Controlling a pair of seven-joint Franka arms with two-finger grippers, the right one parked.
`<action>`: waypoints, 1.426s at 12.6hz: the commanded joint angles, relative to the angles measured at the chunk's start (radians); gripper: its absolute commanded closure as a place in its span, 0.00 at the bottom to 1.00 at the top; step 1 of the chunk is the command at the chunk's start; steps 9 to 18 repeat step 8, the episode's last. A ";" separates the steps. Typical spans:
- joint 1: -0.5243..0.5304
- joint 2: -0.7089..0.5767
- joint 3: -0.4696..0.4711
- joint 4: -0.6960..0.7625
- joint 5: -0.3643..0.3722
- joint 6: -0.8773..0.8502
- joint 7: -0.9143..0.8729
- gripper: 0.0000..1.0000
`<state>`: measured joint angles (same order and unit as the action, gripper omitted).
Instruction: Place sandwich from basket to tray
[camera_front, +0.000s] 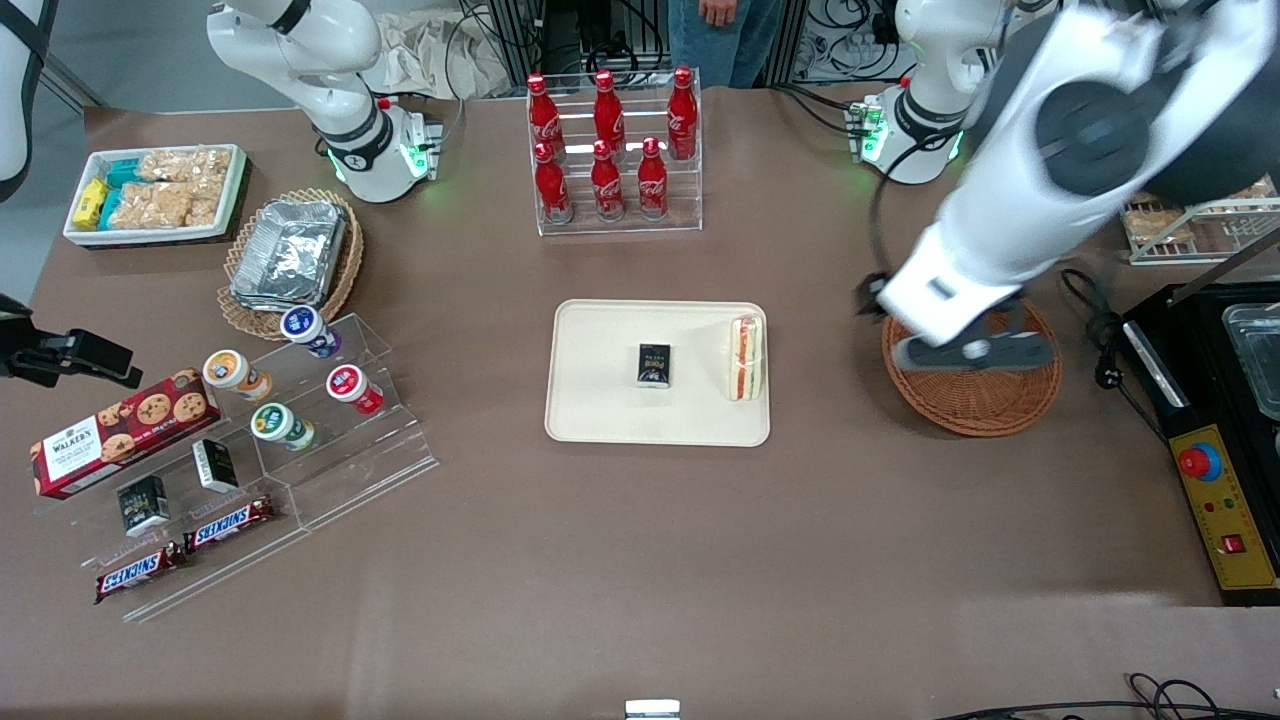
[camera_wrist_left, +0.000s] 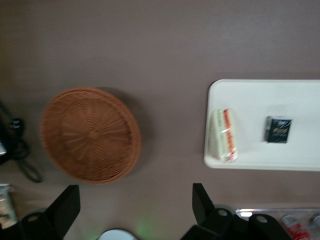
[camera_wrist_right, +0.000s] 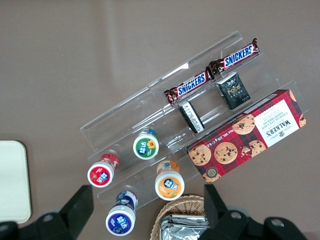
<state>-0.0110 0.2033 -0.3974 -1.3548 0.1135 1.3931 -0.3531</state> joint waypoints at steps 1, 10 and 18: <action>-0.044 -0.112 0.135 -0.041 -0.021 -0.048 0.098 0.00; -0.050 -0.263 0.328 -0.185 -0.089 -0.026 0.416 0.00; -0.050 -0.263 0.328 -0.185 -0.089 -0.026 0.416 0.00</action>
